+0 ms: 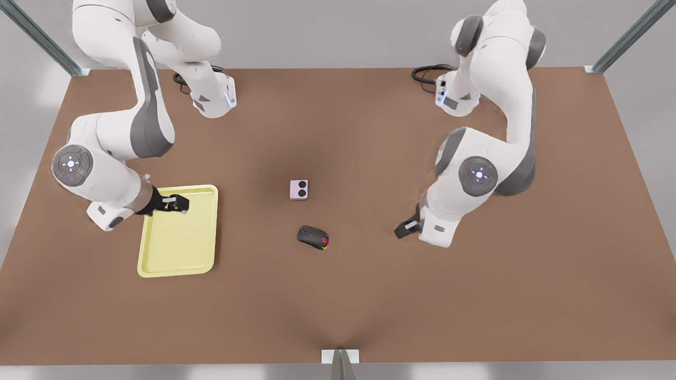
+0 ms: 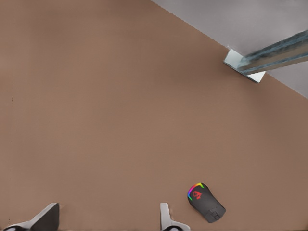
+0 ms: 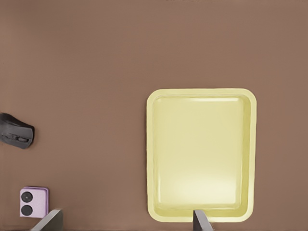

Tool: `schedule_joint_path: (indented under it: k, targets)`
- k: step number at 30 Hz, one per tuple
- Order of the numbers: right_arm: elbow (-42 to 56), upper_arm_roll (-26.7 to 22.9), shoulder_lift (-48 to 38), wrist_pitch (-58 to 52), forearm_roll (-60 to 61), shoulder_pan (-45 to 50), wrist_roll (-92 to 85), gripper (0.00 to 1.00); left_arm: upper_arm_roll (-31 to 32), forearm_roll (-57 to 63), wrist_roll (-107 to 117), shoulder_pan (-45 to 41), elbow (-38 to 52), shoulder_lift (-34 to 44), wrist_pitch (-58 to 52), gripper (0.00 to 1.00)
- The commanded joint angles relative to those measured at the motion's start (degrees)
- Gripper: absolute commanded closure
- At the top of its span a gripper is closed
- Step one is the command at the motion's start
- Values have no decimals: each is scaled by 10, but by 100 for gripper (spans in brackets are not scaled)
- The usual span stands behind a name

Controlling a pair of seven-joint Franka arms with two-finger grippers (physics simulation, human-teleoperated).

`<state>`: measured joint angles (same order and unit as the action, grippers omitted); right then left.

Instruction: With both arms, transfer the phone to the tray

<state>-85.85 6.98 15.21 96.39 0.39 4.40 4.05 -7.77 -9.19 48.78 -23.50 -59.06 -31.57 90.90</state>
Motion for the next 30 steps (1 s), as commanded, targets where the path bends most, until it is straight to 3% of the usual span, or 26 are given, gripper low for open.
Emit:
schedule_joint_path:
  k: [1,2,3,4,8,10,16,24,30]
  targets:
    - [2,44,11,16,-2,19,5,0,-28,8,-382,38,-5,35,-236,0]
    - [1,75,14,36,-3,20,37,0,-9,46,-432,55,-110,97,-157,0]
    - [2,94,24,40,-4,20,67,0,61,83,-463,116,-223,166,-72,0]
    - [-2,103,38,57,-13,45,76,0,74,118,-471,128,-269,200,-46,0]
    - [-4,104,79,78,-25,138,236,0,88,119,-466,122,-212,181,-189,0]
    - [-13,104,101,100,-23,158,315,0,93,113,-468,121,-170,181,-191,0]
    - [-88,104,134,188,-24,186,552,0,92,88,-475,121,-168,177,-194,0]
    - [-163,100,165,333,-23,183,518,0,93,89,-479,121,-163,176,-190,0]
    - [-209,99,162,374,-29,170,421,0,97,92,-479,122,-147,176,-190,0]
